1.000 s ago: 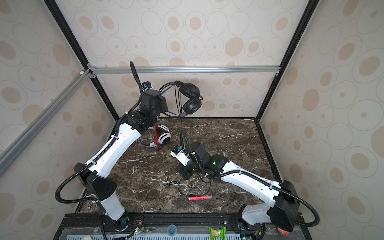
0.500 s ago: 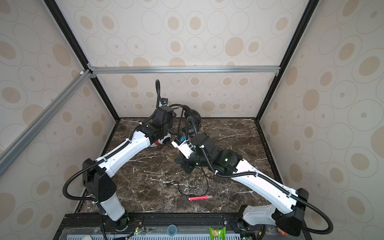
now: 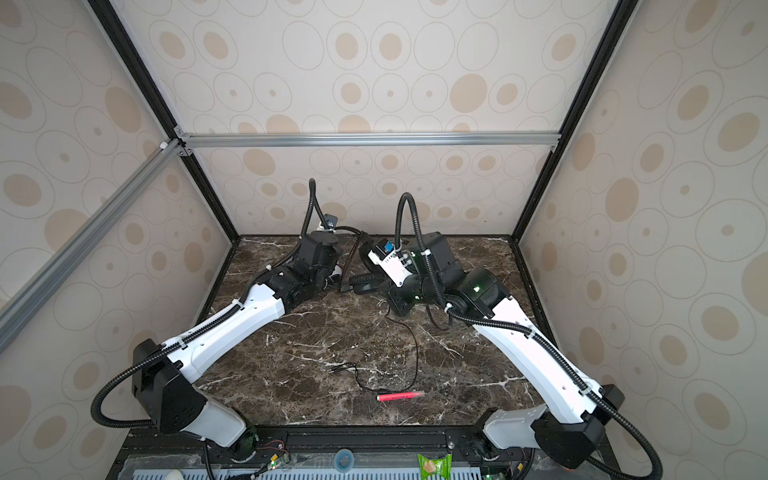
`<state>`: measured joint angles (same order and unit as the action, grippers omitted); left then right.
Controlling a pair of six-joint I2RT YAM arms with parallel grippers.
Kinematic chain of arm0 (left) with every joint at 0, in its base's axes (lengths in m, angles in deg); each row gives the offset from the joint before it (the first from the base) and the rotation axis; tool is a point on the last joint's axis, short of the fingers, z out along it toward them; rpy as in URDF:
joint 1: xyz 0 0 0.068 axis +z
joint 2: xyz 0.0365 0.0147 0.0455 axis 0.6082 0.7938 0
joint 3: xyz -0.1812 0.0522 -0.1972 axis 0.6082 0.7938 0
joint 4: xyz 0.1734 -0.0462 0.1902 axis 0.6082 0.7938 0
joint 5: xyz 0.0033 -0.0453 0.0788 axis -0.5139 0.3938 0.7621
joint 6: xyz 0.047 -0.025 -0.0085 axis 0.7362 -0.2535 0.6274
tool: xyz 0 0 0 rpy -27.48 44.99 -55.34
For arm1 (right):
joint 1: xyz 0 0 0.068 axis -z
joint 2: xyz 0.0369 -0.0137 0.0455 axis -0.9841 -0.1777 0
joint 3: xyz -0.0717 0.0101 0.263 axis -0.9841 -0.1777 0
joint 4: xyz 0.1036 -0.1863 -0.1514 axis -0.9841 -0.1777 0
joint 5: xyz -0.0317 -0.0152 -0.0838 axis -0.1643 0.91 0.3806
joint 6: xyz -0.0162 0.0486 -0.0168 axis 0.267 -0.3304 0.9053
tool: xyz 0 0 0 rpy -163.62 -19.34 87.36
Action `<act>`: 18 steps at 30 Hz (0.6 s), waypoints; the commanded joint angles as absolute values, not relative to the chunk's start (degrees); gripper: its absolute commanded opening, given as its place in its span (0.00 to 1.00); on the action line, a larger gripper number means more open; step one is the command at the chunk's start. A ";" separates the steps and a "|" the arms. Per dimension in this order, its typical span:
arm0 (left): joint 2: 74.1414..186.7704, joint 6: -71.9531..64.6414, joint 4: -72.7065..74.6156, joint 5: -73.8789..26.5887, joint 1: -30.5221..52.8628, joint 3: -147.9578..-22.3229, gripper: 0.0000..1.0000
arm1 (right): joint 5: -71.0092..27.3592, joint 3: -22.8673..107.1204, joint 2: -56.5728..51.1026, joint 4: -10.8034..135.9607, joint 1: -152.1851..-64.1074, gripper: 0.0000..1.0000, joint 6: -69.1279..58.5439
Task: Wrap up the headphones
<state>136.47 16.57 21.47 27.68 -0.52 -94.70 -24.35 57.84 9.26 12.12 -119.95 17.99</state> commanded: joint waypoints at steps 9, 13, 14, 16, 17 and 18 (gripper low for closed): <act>132.51 25.43 32.32 15.56 -2.29 -98.47 0.00 | -15.25 68.49 3.52 3.95 -114.41 0.01 30.59; 130.32 25.20 35.53 8.16 -2.56 -99.08 0.00 | -18.30 70.44 1.84 5.84 -110.73 0.02 30.55; 129.97 25.09 36.47 6.39 -2.66 -99.48 0.00 | -18.98 70.88 1.22 6.14 -110.27 0.02 30.43; 129.21 24.57 37.79 3.73 -2.92 -100.41 0.00 | -19.88 70.83 0.40 7.12 -109.82 0.02 29.90; 128.81 24.34 38.42 3.06 -3.18 -100.77 0.00 | -20.40 70.71 0.01 7.55 -109.56 0.02 29.62; 128.50 24.11 38.85 2.87 -3.28 -101.06 0.00 | -21.01 70.69 -0.31 7.75 -109.12 0.02 29.19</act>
